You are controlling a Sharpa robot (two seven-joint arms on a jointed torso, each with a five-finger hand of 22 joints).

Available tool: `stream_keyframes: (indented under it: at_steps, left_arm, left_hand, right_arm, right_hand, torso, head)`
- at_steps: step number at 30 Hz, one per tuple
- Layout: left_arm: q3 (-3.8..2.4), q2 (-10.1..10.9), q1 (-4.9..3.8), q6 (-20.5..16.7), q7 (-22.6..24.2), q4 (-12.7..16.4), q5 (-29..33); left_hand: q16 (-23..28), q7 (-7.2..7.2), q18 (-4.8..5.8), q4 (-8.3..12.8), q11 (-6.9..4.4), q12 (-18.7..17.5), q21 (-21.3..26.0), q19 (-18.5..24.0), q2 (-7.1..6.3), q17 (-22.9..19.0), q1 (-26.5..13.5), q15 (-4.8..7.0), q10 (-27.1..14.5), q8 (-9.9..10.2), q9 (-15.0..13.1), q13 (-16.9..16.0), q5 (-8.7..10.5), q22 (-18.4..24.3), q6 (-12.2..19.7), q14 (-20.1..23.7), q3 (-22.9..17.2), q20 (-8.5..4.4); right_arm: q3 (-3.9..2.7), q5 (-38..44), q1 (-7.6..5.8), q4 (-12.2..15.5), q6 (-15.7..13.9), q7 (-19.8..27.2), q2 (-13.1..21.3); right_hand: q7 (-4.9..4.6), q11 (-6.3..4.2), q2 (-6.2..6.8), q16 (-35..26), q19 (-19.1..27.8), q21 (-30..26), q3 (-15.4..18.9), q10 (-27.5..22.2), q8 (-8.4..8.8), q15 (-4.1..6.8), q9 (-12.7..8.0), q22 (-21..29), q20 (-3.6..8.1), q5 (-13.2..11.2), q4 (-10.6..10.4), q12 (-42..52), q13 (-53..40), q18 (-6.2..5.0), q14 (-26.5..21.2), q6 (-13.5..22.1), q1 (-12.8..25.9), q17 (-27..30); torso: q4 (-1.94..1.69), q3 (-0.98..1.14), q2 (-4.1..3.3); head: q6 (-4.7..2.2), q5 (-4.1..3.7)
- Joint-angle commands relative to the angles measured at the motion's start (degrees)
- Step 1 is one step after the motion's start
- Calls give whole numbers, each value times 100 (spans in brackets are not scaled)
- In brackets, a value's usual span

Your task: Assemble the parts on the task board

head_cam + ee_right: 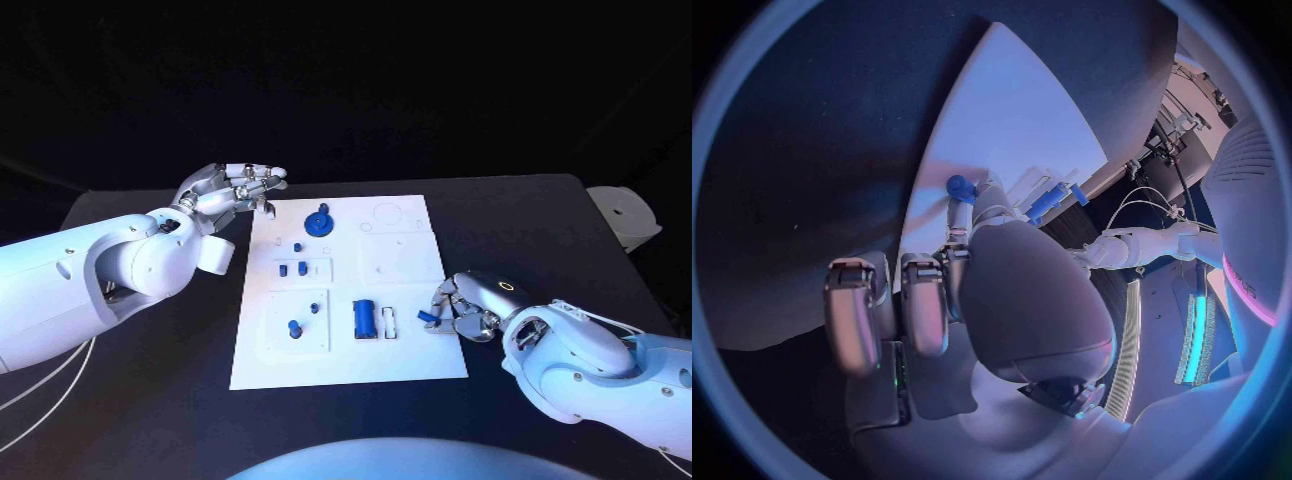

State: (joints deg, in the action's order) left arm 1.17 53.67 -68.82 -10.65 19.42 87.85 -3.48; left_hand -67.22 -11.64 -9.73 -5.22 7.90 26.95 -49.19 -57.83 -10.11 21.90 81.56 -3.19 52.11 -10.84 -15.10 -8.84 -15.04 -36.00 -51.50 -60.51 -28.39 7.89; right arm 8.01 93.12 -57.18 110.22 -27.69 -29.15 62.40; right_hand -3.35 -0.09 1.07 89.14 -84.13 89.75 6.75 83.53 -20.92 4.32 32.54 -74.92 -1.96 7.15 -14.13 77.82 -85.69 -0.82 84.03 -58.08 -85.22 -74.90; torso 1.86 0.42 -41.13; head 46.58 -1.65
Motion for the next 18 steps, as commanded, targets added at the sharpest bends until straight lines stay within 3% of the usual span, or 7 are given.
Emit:
stream_keyframes:
  at_steps: [1, 10, 12, 14, 15, 16, 18]
  left_arm:
    - [-3, -2, -6, 93, 29, 23, 23]
    - [-3, 6, -6, 83, 24, 29, 23]
    - [-3, 7, -6, 83, 23, 30, 23]
    - [-3, 7, -6, 82, 22, 30, 23]
    - [-3, 7, -6, 81, 21, 29, 23]
    - [-3, 5, -6, 81, 21, 27, 23]
    - [-3, 3, -6, 82, 20, 25, 23]
  left_hand:
    - [-26, -10, -85, -5, -9, 30, 18, 23, 0, -8, -45, 2, -39, -22, 9, -6, -26, 6, 31, 40, -35, 19]
    - [-30, -9, -84, -14, -9, 39, 21, 23, 6, -12, -58, 1, -45, -23, 9, -6, -28, 9, 33, 40, -38, 21]
    - [-30, -9, -84, -14, -9, 39, 21, 23, 6, -12, -58, 1, -45, -23, 9, -6, -28, 9, 33, 40, -38, 21]
    - [-30, -9, -84, -14, -9, 39, 21, 23, 6, -12, -58, 1, -45, -23, 9, -6, -28, 9, 33, 40, -38, 21]
    - [-30, -9, -84, -14, -9, 39, 21, 23, 6, -12, -58, 1, -45, -23, 9, -6, -28, 9, 33, 40, -38, 21]
    - [-30, -9, -84, -14, -9, 39, 21, 23, 6, -12, -58, 1, -45, -23, 9, -6, -28, 9, 33, 40, -38, 21]
    - [-30, -9, -84, -14, -9, 39, 21, 23, 6, -12, -58, 1, -45, -23, 9, -6, -28, 9, 33, 40, -38, 21]
  right_arm:
    - [46, 294, 70, -74, 424, -123, -54]
    - [46, 458, 83, -88, 559, -160, -94]
    - [46, 422, 84, -72, 517, -163, -89]
    - [45, 295, 83, -23, 420, -165, -72]
    - [43, 168, 81, 21, 346, -164, -56]
    - [42, 128, 80, 35, 323, -164, -51]
    - [37, -89, 62, 113, 198, -159, -27]
  right_hand:
    - [15, -97, -455, 2, -587, 25, -131, 116, 35, 29, -84, -1508, 38, 172, 12, -62, 254, 82, 552, -44, -655, -1305]
    - [-5, -85, -19, -4, -587, 25, -853, 108, 101, 19, -66, -1508, 33, 944, -237, -98, 258, 82, 550, -86, -710, -1296]
    - [-19, -83, 82, -1, -587, 25, -1209, 116, 88, 12, -14, -1508, 31, 1248, -242, -102, 258, 82, 552, -50, -571, -1304]
    - [-23, -78, 138, -1, -587, 25, -1480, 122, 67, 9, 32, -1508, 26, 1387, -239, -105, 258, 82, 552, -26, -453, -1305]
    - [-45, -79, 285, 2, -587, 25, -2059, 134, 12, -3, 129, -1508, 23, 1508, -228, -103, 255, 82, 554, 7, -220, -1312]
    - [-30, -70, 449, 3, -587, 25, -2505, 140, -31, 4, 201, -1508, 16, 1435, -195, -103, 251, 82, 554, 30, -59, -1314]
    - [-34, -73, 651, 5, -587, 25, -3143, 156, -113, 1, 324, -1508, 18, 1497, -122, -90, 239, 82, 556, 46, 253, -1322]
  torso:
    - [1, -1, 4]
    - [5, -4, 8]
    - [8, -3, 9]
    - [7, -2, 11]
    - [6, -1, 15]
    - [7, -2, 16]
    - [3, -3, 17]
  head:
    - [6, 11]
    - [23, 29]
    - [26, 31]
    - [26, 43]
    - [23, 45]
    - [24, 44]
    - [17, 37]
